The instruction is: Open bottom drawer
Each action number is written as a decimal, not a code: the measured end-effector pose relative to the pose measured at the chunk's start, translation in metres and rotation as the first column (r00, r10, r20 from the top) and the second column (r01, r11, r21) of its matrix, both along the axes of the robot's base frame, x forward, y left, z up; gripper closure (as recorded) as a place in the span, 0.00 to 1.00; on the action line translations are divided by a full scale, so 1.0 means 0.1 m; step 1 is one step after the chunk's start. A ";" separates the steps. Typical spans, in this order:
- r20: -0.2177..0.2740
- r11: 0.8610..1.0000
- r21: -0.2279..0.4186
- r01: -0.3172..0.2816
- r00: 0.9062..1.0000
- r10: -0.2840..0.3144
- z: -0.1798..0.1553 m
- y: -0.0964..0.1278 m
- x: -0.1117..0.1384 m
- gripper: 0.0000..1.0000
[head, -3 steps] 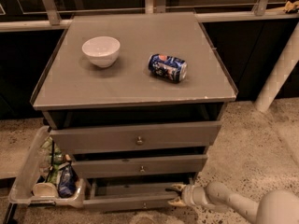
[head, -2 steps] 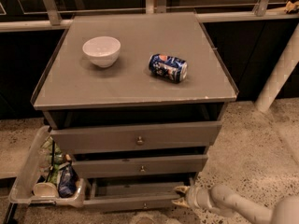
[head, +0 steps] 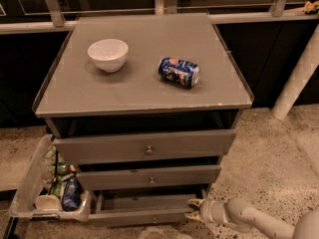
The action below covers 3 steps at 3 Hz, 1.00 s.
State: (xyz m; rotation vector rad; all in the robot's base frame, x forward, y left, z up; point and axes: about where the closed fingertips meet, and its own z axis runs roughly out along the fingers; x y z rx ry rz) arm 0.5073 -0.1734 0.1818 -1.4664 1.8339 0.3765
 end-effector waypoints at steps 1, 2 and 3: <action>0.000 1.000 0.000 0.000 1.000 0.000 0.00 0.00 0.00 0.59; 0.000 1.000 0.000 0.000 1.000 0.000 0.00 0.00 0.00 0.36; 0.000 1.000 0.000 0.000 1.000 0.000 0.00 0.00 0.00 0.12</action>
Offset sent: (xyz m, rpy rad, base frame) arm 0.0000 0.0000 0.0000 0.0000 0.0000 0.0000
